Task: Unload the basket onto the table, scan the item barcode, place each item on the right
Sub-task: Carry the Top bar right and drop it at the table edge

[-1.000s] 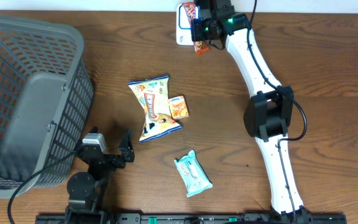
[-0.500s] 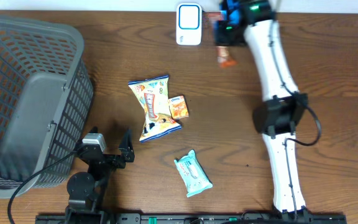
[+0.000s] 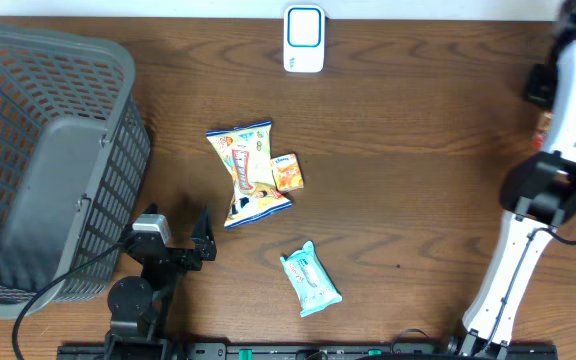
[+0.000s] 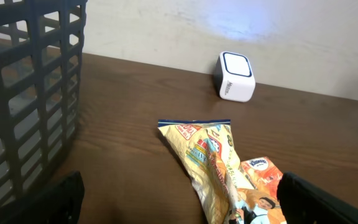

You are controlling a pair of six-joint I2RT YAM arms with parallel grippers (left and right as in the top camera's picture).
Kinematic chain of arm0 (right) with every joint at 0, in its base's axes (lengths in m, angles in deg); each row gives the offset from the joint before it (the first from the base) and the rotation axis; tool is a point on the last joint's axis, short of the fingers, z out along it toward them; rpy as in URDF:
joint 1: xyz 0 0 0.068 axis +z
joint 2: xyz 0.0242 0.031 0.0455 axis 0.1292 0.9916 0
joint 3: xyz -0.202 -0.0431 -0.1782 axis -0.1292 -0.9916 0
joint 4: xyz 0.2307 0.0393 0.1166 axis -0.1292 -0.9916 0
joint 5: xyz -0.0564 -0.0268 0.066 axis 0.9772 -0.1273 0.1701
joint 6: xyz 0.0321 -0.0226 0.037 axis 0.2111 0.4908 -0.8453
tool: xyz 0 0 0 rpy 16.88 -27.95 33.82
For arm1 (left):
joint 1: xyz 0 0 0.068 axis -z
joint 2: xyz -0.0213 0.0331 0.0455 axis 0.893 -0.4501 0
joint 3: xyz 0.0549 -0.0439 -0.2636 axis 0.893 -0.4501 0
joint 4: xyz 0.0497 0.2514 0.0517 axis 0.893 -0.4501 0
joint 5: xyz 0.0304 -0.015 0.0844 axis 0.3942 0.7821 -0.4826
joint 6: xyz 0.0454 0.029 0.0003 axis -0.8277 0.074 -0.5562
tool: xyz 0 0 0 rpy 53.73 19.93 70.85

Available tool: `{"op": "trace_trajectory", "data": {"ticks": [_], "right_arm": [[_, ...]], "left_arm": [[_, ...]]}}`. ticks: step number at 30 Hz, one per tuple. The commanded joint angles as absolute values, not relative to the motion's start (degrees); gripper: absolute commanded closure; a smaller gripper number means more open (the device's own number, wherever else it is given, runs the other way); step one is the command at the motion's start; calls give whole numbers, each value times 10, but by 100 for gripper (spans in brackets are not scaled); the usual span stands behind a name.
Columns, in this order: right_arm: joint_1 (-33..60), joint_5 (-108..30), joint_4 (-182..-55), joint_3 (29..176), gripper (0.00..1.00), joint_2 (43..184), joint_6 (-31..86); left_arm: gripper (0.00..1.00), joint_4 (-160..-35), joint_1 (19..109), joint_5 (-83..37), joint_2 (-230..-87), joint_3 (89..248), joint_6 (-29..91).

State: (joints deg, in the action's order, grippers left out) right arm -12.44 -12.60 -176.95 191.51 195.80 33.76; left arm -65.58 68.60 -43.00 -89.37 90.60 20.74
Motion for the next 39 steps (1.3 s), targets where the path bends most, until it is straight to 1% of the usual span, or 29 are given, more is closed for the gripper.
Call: {"op": "trace_trajectory", "data": {"ticks": [1,4,5,6,7,8,11,15,22,32,39], "right_arm": [[-174,-156,-1739,1875,99,1958,348],[-217,-203,-1701,1819,98,1958,364],[-227,-212,-1691,1801,90,1958,364],[-237,-217,-1681,1782,50,1958,362],[-245,-217,-1674,1769,3,1958,357],[-252,-218,-1670,1758,1,1958,347],[-269,-255,-1670,1759,1,1957,329],[-282,-328,-1690,1798,1,1947,318],[-268,-464,-1720,1847,1,1885,310],[-194,-493,-1728,1847,1,1734,303],[-103,-491,-1751,1847,1,1642,295]], "left_arm": [[2,-664,684,-426,-893,890,215],[2,-664,684,-426,-893,890,215],[2,-664,684,-426,-893,890,215],[2,-664,684,-426,-893,890,215],[2,-664,684,-426,-893,890,215],[2,-664,684,-426,-893,890,215],[2,-664,684,-426,-893,890,215],[2,-664,684,-426,-893,890,215],[2,-664,684,-426,-893,890,215],[2,-664,684,-426,-893,890,215],[2,-664,684,-426,-893,890,215]]}}
